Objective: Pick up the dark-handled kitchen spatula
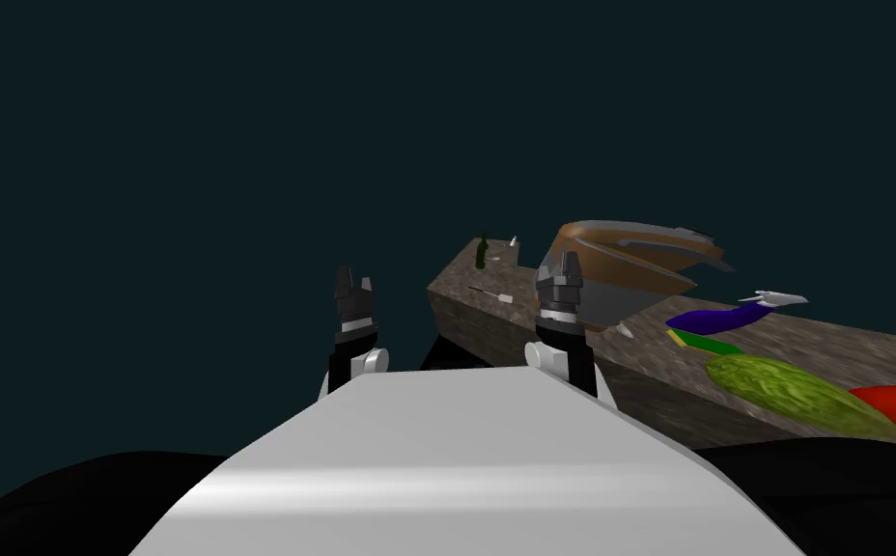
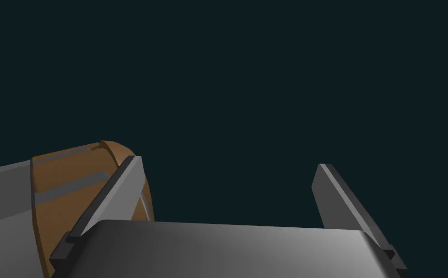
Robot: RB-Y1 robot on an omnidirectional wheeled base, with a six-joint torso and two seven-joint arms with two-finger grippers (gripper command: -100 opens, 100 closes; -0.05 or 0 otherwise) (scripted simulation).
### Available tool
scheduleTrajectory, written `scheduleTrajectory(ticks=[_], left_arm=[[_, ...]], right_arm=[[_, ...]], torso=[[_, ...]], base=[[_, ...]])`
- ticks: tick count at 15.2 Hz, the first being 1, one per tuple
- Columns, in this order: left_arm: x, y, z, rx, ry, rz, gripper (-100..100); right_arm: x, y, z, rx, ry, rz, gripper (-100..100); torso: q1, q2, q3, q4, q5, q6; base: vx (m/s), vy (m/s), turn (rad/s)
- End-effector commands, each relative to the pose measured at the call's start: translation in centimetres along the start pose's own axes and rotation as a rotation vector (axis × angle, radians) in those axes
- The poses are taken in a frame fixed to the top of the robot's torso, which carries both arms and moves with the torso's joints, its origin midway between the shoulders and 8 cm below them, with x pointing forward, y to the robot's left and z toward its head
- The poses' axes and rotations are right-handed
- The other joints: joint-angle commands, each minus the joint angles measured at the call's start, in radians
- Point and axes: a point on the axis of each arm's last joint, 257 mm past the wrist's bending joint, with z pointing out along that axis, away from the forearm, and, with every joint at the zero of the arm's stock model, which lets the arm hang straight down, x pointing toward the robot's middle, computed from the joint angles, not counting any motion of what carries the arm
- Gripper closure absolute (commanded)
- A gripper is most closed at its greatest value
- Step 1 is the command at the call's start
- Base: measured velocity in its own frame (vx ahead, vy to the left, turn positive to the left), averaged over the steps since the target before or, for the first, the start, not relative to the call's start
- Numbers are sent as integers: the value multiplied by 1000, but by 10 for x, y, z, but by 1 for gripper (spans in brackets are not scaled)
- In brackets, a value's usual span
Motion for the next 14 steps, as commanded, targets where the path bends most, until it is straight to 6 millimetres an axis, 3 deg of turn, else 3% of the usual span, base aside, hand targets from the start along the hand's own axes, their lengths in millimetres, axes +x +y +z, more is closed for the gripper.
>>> scheduleTrajectory(ticks=[1,8,14], left_arm=[[0,0,0,0,0,0,0],[0,0,0,0,0,0,0],[0,0,0,0,0,0,0]], right_arm=[[7,-2,0,0,47,-18,-100],[25,-13,-4,11,170,-66,-100],[44,-35,-14,41,304,-120,-100]], torso=[[0,0,0,0,0,0],[-1,-1,0,0,0,0],[-1,-1,-1,0,0,0]], base=[[2,1,37],[8,-2,61],[12,-3,82]])
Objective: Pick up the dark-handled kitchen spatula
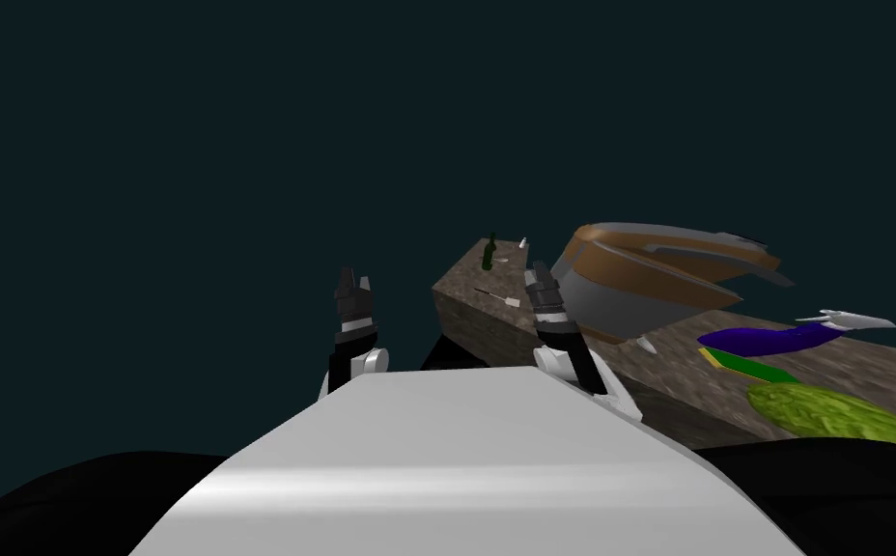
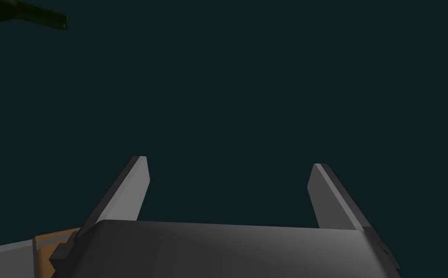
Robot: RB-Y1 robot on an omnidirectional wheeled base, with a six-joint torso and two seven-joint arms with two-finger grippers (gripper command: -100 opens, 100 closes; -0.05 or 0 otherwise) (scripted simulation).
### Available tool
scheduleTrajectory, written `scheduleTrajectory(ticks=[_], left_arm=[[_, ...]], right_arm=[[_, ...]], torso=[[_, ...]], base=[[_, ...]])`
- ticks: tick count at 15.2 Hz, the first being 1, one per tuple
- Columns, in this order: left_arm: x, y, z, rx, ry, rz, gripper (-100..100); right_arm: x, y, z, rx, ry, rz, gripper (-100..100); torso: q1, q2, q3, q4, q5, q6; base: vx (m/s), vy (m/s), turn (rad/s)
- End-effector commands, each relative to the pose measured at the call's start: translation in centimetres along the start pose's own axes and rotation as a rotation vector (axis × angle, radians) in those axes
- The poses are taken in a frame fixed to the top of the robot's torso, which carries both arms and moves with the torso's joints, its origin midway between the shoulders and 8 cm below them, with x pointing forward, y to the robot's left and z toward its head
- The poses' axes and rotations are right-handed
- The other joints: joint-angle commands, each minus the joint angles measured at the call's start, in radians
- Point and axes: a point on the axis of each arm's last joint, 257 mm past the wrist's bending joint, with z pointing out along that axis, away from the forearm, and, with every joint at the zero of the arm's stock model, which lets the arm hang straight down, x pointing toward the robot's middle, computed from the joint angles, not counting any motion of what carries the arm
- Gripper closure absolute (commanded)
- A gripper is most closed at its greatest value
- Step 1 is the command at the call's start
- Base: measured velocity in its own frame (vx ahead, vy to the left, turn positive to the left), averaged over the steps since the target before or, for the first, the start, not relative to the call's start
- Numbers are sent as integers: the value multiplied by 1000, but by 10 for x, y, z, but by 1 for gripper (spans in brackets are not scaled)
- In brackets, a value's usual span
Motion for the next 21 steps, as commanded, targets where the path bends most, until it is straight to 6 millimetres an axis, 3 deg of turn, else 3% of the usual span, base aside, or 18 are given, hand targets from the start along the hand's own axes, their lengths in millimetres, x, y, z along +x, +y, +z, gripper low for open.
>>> scheduleTrajectory(ticks=[1,7,9,12,17,20,21], left_arm=[[0,0,0,0,0,0,0],[0,0,0,0,0,0,0],[0,0,0,0,0,0,0],[0,0,0,0,0,0,0],[0,0,0,0,0,0,0],[0,0,0,0,0,0,0],[0,0,0,0,0,0,0]], right_arm=[[5,-5,-2,7,44,-19,-100],[28,-33,-13,53,186,-76,-100],[30,-33,-13,50,211,-90,-100],[42,-56,-26,89,304,-130,-100],[48,-69,-35,106,389,-175,-100],[55,-96,-53,154,482,-219,-100],[55,-96,-53,152,499,-230,-100]], torso=[[0,0,0,0,0,0],[0,0,0,0,0,0],[0,-1,0,0,0,0],[0,-1,0,0,0,0],[0,-1,0,0,0,0],[0,-1,0,0,0,0],[0,-1,-1,0,0,0]], base=[[12,-2,107],[16,-5,114],[17,-8,84],[16,-4,158],[16,-7,98],[18,-6,174],[21,-10,161]])
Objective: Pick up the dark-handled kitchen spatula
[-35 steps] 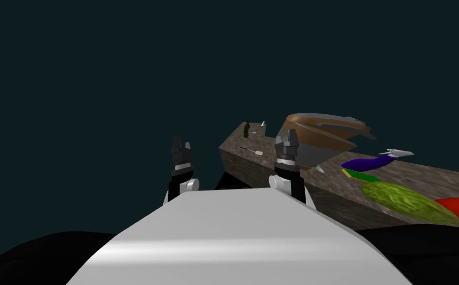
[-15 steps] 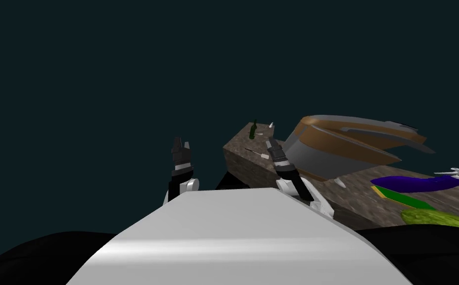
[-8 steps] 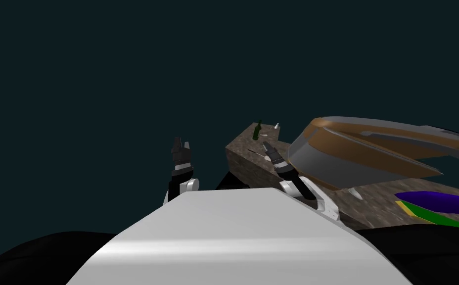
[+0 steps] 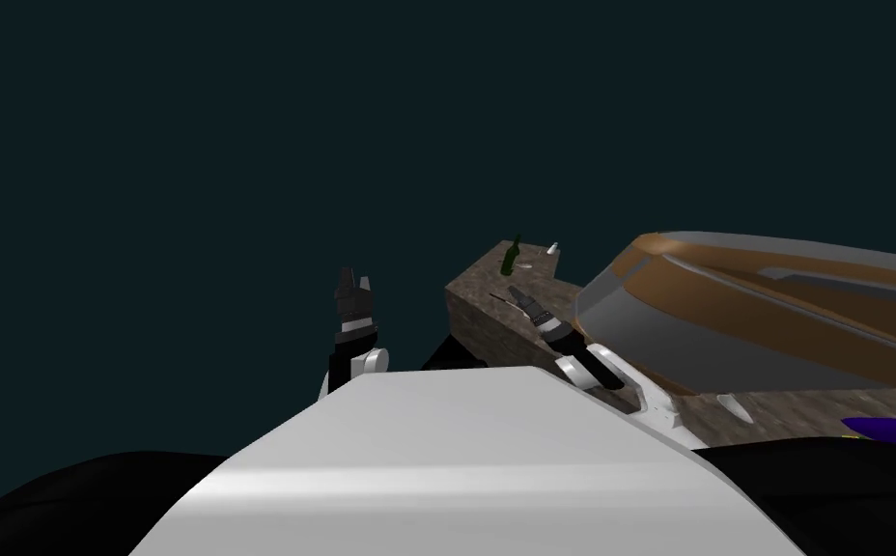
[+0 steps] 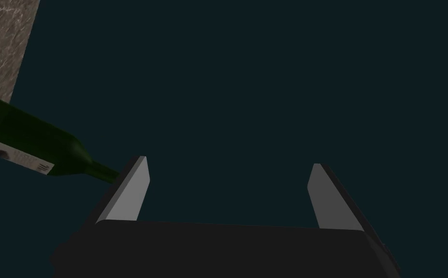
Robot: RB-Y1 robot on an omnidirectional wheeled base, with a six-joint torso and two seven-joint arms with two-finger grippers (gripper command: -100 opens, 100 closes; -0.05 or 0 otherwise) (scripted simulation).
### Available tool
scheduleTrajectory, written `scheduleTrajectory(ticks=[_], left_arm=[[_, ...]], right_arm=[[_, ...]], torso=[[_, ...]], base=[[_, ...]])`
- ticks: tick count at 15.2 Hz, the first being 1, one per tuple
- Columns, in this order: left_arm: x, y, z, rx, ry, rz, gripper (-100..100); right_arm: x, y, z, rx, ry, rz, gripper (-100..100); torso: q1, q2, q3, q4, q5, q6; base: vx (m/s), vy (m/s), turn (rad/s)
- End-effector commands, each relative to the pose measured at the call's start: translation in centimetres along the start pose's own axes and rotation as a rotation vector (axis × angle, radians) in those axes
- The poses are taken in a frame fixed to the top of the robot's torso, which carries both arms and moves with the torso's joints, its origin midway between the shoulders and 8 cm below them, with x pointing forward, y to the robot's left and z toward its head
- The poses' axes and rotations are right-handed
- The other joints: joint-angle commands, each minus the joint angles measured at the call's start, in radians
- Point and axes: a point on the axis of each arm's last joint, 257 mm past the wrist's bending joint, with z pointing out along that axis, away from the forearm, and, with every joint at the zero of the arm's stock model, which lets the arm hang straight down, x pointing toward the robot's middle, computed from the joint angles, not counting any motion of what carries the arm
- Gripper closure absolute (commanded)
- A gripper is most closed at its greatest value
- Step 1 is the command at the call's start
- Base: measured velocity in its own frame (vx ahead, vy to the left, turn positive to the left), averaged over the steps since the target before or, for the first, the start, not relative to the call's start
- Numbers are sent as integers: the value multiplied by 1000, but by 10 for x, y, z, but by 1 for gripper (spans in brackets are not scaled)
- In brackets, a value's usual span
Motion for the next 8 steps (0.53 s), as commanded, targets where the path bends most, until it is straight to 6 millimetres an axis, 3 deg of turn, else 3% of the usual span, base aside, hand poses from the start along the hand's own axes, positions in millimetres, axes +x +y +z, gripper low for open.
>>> scheduleTrajectory(ticks=[1,2,4,5,7,8], left_arm=[[0,0,0,0,0,0,0],[0,0,0,0,0,0,0],[0,0,0,0,0,0,0],[0,0,0,0,0,0,0],[0,0,0,0,0,0,0],[0,0,0,0,0,0,0]], right_arm=[[3,-6,-1,8,38,-23,-100],[12,-19,-7,34,76,-37,-100],[12,-20,-8,33,99,-55,-100],[20,-34,-15,59,142,-73,-100],[19,-35,-16,59,161,-89,-100],[26,-49,-24,86,205,-107,-100]], torso=[[0,0,0,0,0,0],[0,0,0,0,0,0],[0,0,0,0,0,0],[0,0,0,0,0,0],[0,0,0,0,0,0],[0,0,0,0,0,0]], base=[[13,-10,43],[15,-3,145],[14,-7,108],[13,-5,123],[13,-6,120],[13,-3,157]])
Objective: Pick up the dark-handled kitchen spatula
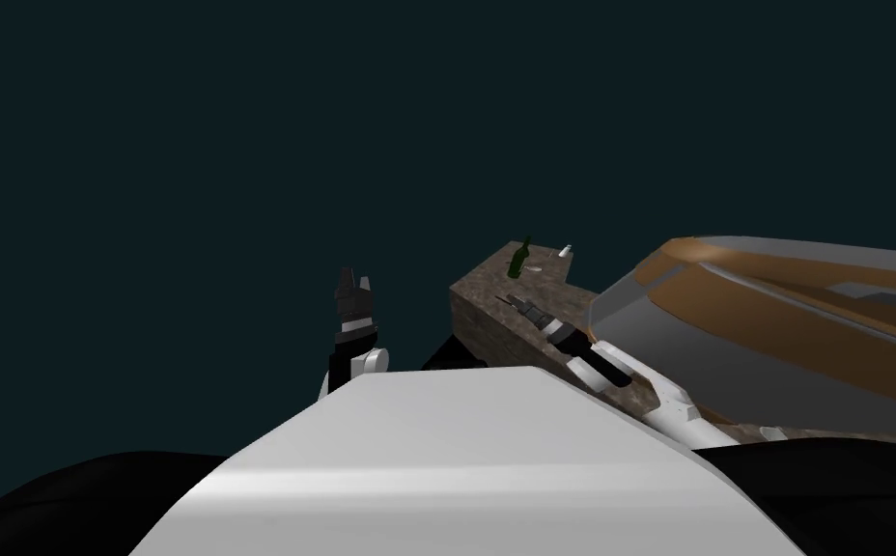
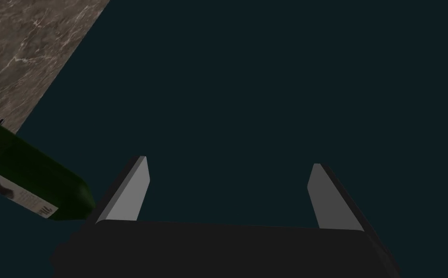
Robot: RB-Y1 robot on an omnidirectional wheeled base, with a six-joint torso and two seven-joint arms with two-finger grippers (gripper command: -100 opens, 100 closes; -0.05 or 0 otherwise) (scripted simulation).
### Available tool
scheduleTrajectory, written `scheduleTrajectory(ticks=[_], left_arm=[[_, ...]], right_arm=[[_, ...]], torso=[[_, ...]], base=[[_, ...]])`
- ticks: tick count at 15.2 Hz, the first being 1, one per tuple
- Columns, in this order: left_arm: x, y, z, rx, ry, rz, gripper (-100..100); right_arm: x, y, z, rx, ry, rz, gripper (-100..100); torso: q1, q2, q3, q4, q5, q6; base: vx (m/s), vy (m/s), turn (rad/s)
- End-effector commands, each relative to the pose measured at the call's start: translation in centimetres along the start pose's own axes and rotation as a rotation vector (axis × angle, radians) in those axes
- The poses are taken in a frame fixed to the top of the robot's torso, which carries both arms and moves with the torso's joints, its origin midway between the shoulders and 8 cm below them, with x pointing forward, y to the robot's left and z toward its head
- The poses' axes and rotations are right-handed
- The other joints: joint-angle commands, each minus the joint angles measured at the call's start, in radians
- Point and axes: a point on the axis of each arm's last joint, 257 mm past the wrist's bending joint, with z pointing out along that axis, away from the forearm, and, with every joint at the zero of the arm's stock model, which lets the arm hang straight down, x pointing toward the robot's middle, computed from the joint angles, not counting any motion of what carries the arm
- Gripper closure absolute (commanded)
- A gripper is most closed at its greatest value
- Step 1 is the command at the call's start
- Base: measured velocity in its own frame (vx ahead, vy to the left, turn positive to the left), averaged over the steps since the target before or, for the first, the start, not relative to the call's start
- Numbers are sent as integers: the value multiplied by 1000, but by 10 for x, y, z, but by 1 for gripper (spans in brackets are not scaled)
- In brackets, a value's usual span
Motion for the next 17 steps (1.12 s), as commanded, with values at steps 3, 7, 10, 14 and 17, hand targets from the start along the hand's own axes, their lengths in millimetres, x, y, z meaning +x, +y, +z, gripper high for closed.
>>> scheduleTrajectory(ticks=[3,7,10,14,17], left_arm=[[0,0,0,0,0,0,0],[0,0,0,0,0,0,0],[0,0,0,0,0,0,0],[0,0,0,0,0,0,0],[0,0,0,0,0,0,0]], right_arm=[[15,-25,-15,48,99,-50,-100],[21,-42,-25,77,176,-99,-100],[27,-59,-36,107,237,-134,-100],[34,-91,-61,169,354,-201,-100],[35,-107,-76,200,413,-235,-100]], torso=[[0,0,0,0,0,1],[0,0,0,0,0,0],[0,0,0,0,0,0],[0,-1,0,0,0,0],[0,-1,-1,0,0,0]], base=[[13,-5,136],[8,-7,144],[12,-6,140],[20,-4,187],[16,-6,136]])
